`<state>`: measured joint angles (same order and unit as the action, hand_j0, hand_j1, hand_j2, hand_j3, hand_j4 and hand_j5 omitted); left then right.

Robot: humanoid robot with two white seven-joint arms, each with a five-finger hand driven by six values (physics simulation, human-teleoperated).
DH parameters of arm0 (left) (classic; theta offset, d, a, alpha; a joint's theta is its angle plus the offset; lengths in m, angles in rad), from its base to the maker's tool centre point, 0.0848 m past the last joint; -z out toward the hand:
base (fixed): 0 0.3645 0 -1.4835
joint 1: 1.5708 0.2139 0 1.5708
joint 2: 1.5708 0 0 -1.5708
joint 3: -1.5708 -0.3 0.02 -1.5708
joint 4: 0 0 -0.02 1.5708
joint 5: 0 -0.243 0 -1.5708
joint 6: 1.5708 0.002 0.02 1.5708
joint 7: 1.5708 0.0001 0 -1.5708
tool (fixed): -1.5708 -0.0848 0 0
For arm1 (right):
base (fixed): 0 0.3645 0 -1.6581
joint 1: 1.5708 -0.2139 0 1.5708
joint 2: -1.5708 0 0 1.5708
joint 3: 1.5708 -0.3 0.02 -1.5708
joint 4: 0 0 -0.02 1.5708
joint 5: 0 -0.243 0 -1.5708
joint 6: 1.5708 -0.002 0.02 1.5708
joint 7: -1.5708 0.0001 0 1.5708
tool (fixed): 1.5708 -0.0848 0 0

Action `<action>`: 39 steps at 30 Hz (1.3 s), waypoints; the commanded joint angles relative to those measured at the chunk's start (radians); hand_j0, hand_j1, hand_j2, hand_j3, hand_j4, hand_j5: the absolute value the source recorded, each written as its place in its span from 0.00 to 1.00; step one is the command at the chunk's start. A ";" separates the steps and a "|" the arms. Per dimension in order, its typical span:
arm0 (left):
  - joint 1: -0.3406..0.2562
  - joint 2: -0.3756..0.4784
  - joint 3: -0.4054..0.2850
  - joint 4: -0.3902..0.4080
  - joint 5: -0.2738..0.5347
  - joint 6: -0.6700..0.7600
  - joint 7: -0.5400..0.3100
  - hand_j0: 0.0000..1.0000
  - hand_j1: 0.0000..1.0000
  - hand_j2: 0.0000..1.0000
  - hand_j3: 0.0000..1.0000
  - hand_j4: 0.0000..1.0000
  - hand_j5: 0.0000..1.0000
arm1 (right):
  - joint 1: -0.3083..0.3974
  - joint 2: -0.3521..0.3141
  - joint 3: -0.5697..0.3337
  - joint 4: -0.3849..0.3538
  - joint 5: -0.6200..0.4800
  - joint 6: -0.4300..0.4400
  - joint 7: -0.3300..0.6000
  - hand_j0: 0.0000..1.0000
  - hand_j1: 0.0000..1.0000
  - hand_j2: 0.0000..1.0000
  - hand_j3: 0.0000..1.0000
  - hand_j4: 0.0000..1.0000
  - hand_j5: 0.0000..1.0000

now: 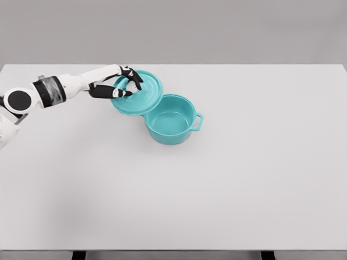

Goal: Cover the pot with left arm

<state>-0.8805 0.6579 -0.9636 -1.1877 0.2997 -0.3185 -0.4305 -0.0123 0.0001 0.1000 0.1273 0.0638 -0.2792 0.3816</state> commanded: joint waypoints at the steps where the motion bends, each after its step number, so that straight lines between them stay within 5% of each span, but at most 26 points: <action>1: 0.000 -0.004 -0.001 -0.006 0.002 0.002 0.001 0.48 0.48 0.48 0.48 0.48 0.48 | 0.000 0.000 0.000 0.000 0.001 0.000 0.000 1.00 1.00 1.00 1.00 1.00 1.00; 39: -0.005 -0.104 -0.061 -0.055 -0.077 0.013 0.001 0.48 0.48 0.48 0.48 0.48 0.48 | 0.000 0.000 0.000 0.000 0.001 0.000 0.000 1.00 1.00 1.00 1.00 1.00 1.00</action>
<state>-0.8851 0.5589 -1.0259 -1.2439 0.2200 -0.3072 -0.4298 -0.0123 0.0001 0.0999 0.1273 0.0638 -0.2788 0.3816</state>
